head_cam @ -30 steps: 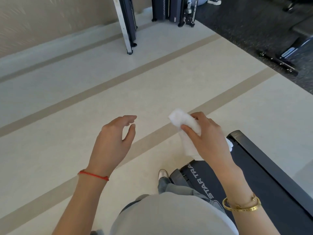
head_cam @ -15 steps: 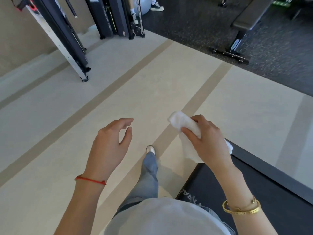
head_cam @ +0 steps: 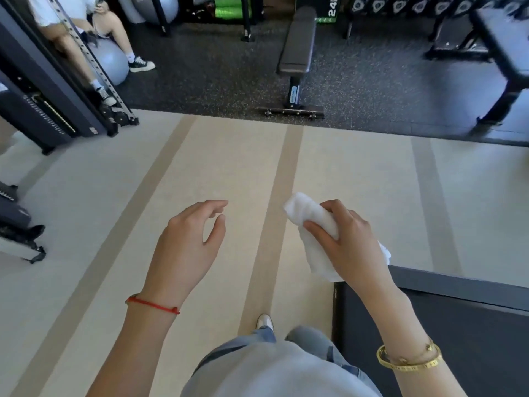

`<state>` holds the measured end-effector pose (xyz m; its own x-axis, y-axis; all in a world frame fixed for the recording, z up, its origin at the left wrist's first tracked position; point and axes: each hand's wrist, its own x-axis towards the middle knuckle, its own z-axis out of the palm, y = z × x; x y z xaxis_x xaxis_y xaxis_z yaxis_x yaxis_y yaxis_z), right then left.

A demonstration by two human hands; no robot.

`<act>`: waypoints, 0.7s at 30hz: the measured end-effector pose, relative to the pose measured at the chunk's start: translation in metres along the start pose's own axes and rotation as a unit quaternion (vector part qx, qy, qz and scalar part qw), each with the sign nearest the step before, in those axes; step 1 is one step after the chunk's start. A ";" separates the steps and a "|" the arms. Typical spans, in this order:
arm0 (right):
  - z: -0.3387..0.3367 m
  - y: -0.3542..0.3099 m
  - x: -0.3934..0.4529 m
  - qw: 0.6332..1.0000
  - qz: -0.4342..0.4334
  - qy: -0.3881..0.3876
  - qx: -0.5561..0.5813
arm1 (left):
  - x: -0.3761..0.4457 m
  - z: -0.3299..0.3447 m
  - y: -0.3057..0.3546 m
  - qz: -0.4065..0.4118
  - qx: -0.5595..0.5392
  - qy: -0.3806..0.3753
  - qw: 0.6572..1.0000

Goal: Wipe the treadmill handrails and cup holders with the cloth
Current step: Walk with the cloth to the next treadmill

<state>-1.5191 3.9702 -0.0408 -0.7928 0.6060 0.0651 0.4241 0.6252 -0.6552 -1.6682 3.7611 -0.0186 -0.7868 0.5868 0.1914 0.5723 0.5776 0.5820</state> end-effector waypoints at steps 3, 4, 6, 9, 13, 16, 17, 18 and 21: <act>-0.009 0.007 0.028 0.998 0.050 0.041 0.001 | 0.062 0.017 0.002 0.050 -0.007 -0.045 0.998; -0.012 0.010 0.037 0.997 0.066 0.050 0.000 | 0.080 0.023 0.005 0.062 -0.010 -0.058 0.996; -0.018 0.017 0.054 0.993 0.101 0.064 -0.003 | 0.116 0.036 0.012 0.080 -0.021 -0.080 0.993; -0.022 0.034 0.082 0.985 0.148 0.088 -0.004 | 0.166 0.059 0.022 0.103 -0.033 -0.104 0.989; -0.029 0.064 0.131 0.975 0.191 0.117 -0.001 | 0.234 0.100 0.037 0.138 -0.040 -0.135 0.980; -0.045 0.088 0.173 0.968 0.208 0.143 -0.008 | 0.288 0.133 0.057 0.160 -0.046 -0.150 0.974; -0.052 0.096 0.188 0.965 0.211 0.153 -0.013 | 0.308 0.144 0.066 0.168 -0.047 -0.155 0.972; -0.062 0.105 0.203 0.963 0.215 0.161 -0.018 | 0.328 0.154 0.077 0.178 -0.048 -0.160 0.970; -0.094 0.132 0.249 0.957 0.227 0.180 -0.028 | 0.385 0.182 0.112 0.210 -0.053 -0.162 0.963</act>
<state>-1.6198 4.2500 -0.0403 -0.3229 0.9453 0.0458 0.7196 0.2767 -0.6369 -1.8647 4.1551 -0.0238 -0.3681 0.9119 0.1814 0.7840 0.1995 0.5878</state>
